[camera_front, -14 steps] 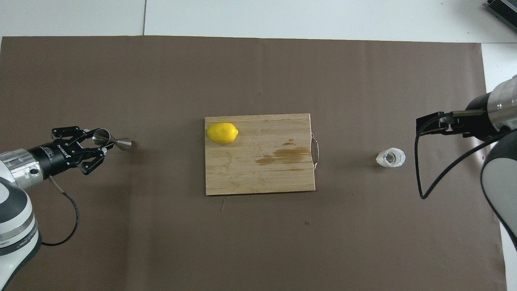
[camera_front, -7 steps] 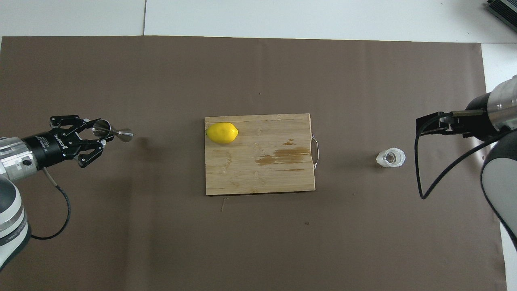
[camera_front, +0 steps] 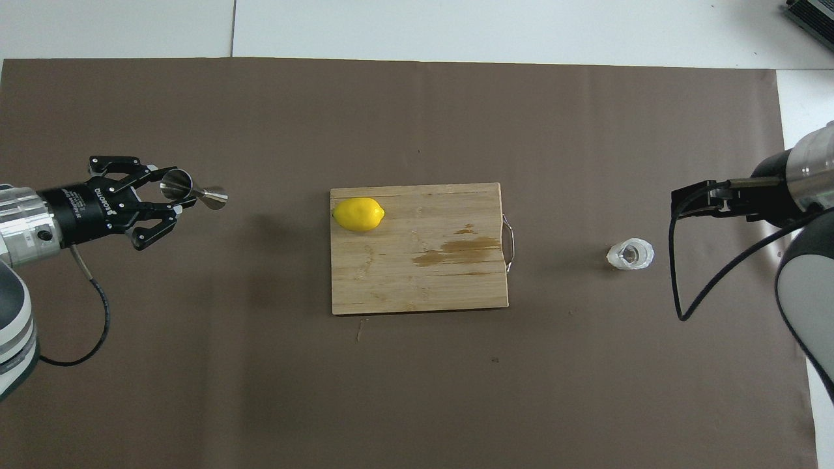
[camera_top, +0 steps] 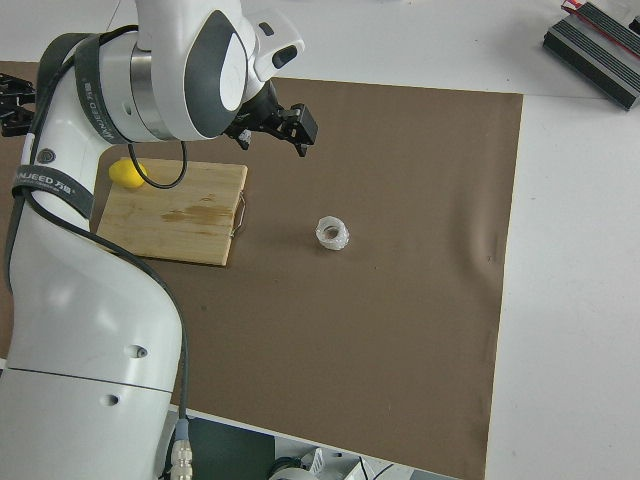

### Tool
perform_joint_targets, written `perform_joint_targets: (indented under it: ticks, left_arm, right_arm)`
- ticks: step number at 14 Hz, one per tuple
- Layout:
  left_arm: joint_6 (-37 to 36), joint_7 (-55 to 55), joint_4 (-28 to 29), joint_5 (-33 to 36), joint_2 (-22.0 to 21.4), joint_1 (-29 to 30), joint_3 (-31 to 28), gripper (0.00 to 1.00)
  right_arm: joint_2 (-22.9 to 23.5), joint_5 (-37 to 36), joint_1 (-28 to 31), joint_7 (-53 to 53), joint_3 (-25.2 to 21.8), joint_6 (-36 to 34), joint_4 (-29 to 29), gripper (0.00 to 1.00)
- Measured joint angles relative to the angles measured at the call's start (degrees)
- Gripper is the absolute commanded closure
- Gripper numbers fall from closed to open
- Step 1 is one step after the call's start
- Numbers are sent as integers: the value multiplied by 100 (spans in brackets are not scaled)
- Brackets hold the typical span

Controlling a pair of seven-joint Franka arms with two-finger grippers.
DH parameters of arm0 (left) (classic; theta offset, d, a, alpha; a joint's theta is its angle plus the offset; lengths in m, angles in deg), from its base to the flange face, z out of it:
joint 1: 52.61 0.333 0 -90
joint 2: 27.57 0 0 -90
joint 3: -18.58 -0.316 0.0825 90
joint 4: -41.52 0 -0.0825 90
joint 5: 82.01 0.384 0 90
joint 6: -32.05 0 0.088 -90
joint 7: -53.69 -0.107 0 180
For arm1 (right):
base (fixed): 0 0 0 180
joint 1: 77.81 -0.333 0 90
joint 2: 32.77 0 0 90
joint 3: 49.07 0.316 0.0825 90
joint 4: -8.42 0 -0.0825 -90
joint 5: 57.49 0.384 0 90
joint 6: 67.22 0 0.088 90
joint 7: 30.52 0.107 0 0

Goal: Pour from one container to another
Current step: 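Lift the metal cup with the left gripper and carry it over the board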

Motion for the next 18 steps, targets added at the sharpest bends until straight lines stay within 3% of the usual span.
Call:
perform_joint_targets:
  ticks: [8, 13, 18]
  left_arm:
    - [1741, 413, -4, -2, 479, -1600, 11, 100]
    - [2372, 556, -24, -19, 960, -2161, 13, 100]
    - [2791, 596, -44, -257, 1110, -2462, 13, 100]
  right_arm:
    - [0, 0, 0, 0, 0, 0, 0, 0]
    - [0, 0, 0, 0, 0, 0, 0, 0]
    - [0, 0, 0, 0, 0, 0, 0, 0]
